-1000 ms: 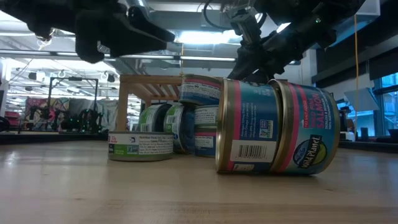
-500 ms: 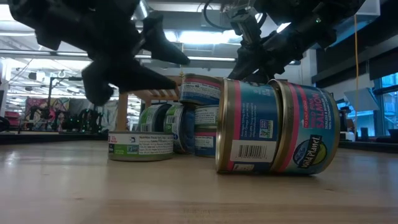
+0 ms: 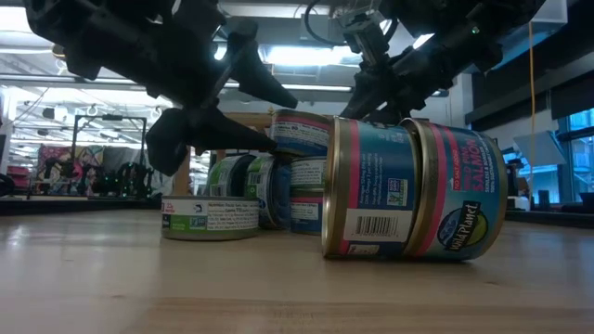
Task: Stack canned seafood by type on shelf
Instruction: Put the blue-pink tuna can on the shelf
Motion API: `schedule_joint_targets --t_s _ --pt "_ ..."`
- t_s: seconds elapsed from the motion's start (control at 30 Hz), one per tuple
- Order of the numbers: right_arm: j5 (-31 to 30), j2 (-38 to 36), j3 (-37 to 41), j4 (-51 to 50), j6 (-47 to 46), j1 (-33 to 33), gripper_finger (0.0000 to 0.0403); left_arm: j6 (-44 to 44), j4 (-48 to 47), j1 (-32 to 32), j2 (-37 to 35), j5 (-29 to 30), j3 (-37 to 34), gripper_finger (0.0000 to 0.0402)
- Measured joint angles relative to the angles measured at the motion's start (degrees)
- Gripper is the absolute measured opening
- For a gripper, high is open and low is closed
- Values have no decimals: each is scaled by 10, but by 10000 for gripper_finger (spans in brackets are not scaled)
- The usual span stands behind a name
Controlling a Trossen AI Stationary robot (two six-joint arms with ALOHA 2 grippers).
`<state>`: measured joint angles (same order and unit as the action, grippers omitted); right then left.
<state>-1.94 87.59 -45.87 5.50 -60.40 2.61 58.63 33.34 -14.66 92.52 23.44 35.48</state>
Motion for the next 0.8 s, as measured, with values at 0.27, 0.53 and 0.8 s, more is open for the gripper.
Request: schedule_joint_targets --t_s 0.27,0.53,0.8 --pt "-5 0 0 -9 -8 0 64 0 -1 0 0 0 0 282" --pt "-5 0 0 -9 -9 0 16 0 -1 0 0 0 0 282" --pt "-6 0 0 -9 -9 0 10 0 0 1 0 0 0 282"
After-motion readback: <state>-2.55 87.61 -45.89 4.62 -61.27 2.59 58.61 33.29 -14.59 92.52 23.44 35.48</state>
